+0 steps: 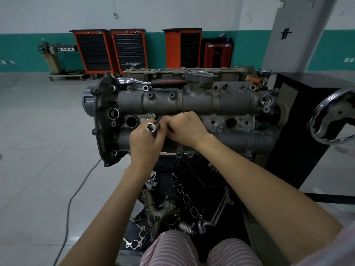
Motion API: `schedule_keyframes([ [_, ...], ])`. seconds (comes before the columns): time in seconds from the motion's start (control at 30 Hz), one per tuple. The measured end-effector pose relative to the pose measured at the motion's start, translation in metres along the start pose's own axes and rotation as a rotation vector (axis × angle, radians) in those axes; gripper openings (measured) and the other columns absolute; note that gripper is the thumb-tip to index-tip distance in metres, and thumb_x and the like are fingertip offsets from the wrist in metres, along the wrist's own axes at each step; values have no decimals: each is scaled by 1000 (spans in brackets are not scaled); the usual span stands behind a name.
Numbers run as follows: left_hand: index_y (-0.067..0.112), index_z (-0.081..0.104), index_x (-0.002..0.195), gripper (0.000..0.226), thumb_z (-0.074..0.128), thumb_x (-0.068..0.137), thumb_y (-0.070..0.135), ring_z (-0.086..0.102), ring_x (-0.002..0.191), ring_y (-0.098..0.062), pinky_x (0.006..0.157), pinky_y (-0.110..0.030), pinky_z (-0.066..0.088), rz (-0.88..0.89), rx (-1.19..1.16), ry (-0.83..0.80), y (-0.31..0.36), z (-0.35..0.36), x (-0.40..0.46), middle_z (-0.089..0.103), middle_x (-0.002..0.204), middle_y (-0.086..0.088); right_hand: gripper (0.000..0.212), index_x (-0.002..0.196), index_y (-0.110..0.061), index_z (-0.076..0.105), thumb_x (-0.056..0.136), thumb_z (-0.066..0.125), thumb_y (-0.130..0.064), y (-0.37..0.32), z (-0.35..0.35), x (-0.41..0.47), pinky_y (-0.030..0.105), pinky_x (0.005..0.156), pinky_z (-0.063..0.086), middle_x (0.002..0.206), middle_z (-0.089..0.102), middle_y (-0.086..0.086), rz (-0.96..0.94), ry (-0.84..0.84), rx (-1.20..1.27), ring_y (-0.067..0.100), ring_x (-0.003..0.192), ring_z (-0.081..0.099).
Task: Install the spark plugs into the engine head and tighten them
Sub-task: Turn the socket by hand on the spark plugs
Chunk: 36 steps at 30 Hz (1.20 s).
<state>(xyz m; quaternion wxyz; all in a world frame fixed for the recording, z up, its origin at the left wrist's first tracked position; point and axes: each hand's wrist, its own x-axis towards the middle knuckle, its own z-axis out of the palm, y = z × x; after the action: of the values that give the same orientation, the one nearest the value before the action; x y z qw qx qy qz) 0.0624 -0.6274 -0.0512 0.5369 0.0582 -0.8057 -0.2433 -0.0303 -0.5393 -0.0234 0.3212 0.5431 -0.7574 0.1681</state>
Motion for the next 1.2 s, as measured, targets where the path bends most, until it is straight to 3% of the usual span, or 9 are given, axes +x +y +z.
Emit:
schedule_keyframes([
  [0.27,11,36,69,26,49,87,23,36,57,-17,54,-20,21,-67,-48,-25,0,1,-1,33,62,9,26,96,-3,52,84,55,-26,2,6,0,29,48,28,71,65,11,-2,-11,-4,34,59,61],
  [0.4,1,43,57,52,47,88,42,42,51,-23,50,-28,28,-90,-27,-29,2,0,3,44,51,-6,15,83,-1,62,78,62,-15,2,1,0,28,48,30,63,64,16,-21,-7,9,37,53,60],
  [0.53,-4,50,56,49,49,89,32,46,50,-27,51,-35,31,-73,18,-34,3,0,3,49,51,-12,16,59,-2,59,67,70,-11,-1,0,-2,23,40,33,45,57,13,-24,74,14,31,35,53],
  [0.7,10,39,71,22,50,89,17,40,59,-21,54,-23,23,-25,-25,-65,0,-1,-3,41,66,-5,21,84,-4,54,79,62,-23,0,4,0,27,46,29,62,63,9,26,28,20,33,51,58],
  [0.8,9,38,74,20,49,87,19,39,60,-20,55,-20,22,-70,-57,-64,-1,-1,-2,40,68,-4,28,97,-3,51,82,55,-26,1,4,1,29,47,27,70,64,10,1,-16,-9,34,57,59],
  [0.97,0,46,57,46,52,89,32,45,51,-25,50,-28,27,-77,-11,-55,0,-1,3,47,52,-10,19,89,-4,60,80,58,-20,3,3,0,30,52,28,74,67,13,-26,-53,-55,36,67,63],
  [1.03,-2,49,54,50,51,89,35,47,49,-25,50,-30,30,-75,4,-53,1,-1,5,49,49,-11,16,80,-3,63,76,64,-18,1,1,-1,28,49,30,66,66,13,-14,-28,-70,34,58,62],
  [1.13,0,46,56,45,50,90,30,45,49,-25,49,-28,27,-27,-13,-44,-1,-1,2,47,51,-11,17,66,-5,62,62,77,-12,-4,-1,-2,23,40,35,50,60,10,-27,75,-19,29,40,57],
  [1.2,3,46,66,32,50,89,24,43,55,-22,53,-24,25,-22,-33,-57,-2,-1,-1,46,60,-9,20,70,-4,58,69,73,-17,-4,0,-1,26,41,34,52,60,8,1,94,14,29,42,57],
])
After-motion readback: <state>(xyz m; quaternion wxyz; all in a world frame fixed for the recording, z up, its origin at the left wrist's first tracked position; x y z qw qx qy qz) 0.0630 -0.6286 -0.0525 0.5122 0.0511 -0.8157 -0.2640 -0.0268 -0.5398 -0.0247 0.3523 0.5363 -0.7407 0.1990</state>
